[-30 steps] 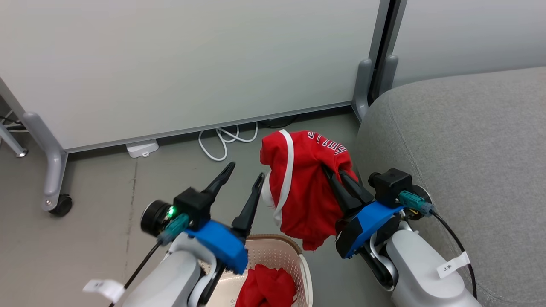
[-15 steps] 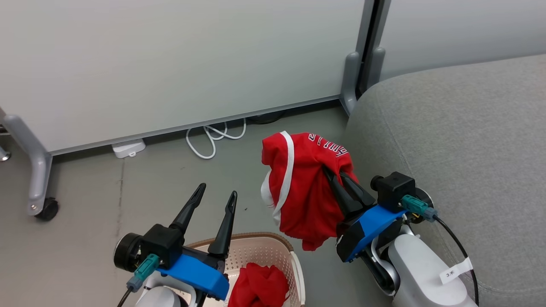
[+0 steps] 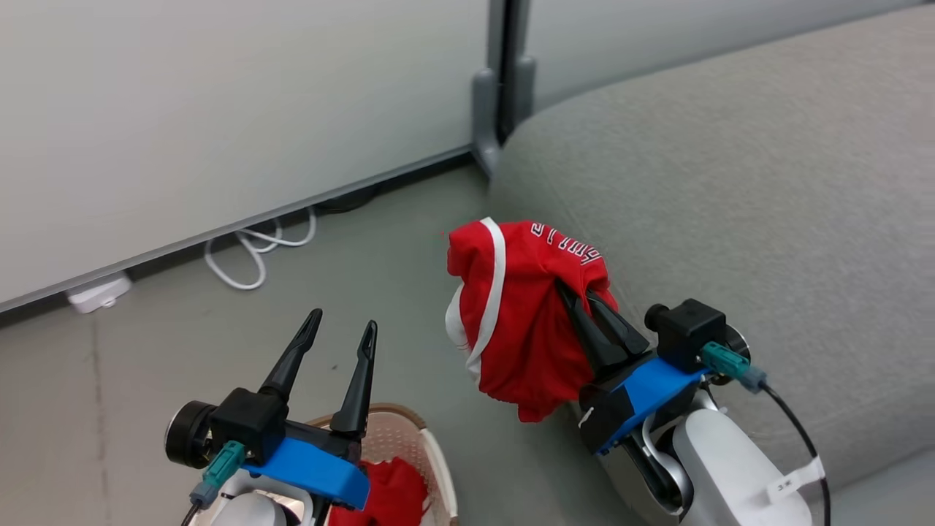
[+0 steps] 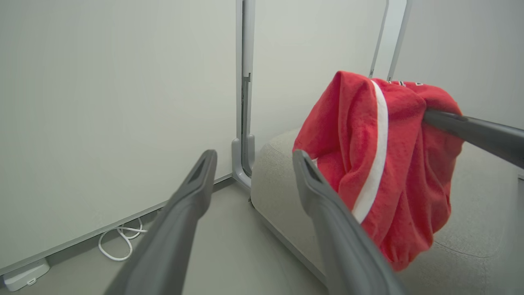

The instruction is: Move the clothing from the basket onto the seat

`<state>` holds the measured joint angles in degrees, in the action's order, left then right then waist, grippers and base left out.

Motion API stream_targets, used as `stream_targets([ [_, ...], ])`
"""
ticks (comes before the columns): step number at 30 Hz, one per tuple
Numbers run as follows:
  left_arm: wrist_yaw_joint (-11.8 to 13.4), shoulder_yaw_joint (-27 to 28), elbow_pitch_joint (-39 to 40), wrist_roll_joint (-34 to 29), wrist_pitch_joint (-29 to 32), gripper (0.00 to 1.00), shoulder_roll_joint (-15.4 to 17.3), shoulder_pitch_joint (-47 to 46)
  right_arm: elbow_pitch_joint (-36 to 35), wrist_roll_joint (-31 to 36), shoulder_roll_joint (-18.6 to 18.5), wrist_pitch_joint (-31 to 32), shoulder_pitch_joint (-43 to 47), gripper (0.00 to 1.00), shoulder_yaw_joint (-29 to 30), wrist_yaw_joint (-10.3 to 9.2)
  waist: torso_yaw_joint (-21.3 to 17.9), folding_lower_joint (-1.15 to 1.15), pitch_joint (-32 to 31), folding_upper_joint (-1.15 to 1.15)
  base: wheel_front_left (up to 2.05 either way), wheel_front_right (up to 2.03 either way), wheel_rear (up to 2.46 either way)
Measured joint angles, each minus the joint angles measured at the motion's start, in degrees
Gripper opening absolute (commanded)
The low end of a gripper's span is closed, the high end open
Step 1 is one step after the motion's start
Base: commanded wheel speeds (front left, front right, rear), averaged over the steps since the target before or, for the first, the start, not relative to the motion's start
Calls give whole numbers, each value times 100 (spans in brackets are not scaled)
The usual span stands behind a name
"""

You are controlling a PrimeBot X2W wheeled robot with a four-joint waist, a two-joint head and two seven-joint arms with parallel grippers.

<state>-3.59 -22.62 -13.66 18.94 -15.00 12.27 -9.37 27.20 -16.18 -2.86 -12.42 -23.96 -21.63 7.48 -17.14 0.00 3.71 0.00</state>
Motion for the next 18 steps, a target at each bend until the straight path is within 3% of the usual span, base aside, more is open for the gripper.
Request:
stream_targets([
  [12, -186, 191, 36, -285, 0, 100, -31, -48, -427, -62, -3, 49, 252, 0, 112, 0, -1174, 0, 263, 0, 0, 0, 0],
  [18, -254, 131, -29, -357, 0, 100, -59, -149, -522, -64, -4, 41, 364, 0, 205, 0, -1412, 0, 403, 0, 0, 0, 0],
])
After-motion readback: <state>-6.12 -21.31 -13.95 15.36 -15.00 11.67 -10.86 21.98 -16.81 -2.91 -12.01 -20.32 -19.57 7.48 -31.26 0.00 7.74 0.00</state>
